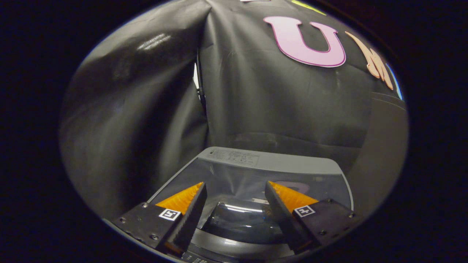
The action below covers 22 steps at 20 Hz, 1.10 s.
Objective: Put the clothes into the washing machine and then close the washing machine lid.
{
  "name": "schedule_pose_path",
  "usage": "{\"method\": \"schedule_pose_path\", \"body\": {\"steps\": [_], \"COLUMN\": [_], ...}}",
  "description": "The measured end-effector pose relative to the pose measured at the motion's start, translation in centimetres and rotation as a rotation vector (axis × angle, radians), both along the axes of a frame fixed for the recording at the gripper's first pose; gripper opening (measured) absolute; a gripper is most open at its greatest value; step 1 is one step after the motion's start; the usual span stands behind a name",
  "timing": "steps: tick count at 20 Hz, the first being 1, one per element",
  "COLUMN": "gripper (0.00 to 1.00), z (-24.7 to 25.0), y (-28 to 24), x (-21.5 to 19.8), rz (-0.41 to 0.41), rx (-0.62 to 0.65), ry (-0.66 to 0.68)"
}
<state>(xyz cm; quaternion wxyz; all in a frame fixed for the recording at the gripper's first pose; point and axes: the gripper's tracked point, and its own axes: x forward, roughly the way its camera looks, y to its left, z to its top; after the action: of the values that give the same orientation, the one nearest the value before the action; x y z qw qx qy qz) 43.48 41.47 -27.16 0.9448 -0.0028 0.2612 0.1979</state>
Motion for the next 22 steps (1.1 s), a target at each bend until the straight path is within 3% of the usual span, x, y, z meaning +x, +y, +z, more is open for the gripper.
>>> {"method": "schedule_pose_path", "body": {"steps": [14, 22], "gripper": [0.97, 0.96], "z": [7.2, 12.4], "y": [-0.9, -3.4], "x": [-1.7, -5.5], "rz": [0.044, 0.099], "rx": [0.108, 0.174], "ry": [-0.154, -0.276]}}
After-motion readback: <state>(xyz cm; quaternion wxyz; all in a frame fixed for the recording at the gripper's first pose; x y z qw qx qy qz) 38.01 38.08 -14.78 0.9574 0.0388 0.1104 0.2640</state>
